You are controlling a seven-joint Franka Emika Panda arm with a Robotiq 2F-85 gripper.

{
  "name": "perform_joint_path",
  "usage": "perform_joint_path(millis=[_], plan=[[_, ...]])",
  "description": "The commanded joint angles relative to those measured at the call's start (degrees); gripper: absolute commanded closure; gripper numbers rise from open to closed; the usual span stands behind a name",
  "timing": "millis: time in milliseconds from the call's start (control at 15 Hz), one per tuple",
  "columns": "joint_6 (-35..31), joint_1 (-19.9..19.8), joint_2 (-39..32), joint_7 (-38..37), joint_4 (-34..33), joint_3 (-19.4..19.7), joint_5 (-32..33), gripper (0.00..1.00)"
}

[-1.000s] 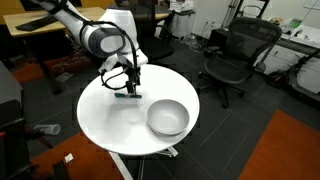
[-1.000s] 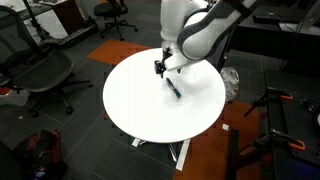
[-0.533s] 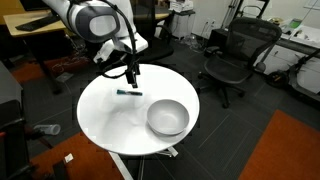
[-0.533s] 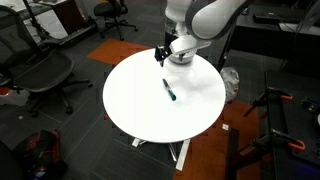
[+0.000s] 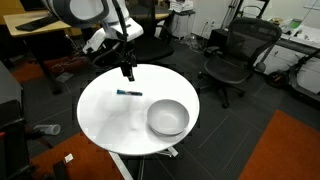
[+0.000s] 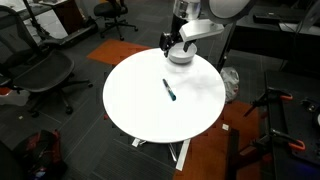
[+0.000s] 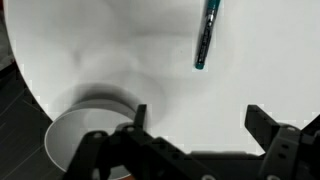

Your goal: Take the green marker out of the grey bowl

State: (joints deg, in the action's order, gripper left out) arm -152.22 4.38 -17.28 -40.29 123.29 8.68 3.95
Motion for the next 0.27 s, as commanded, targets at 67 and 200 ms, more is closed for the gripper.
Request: perform_joint_path(millis=[67,200], plan=[[0.08,-0.16,0.56,0.71,0.44,-0.01,-0.13,0.00],[0.08,-0.17,0.62,0.72,0.60,-0.02,-0.12,0.00]])
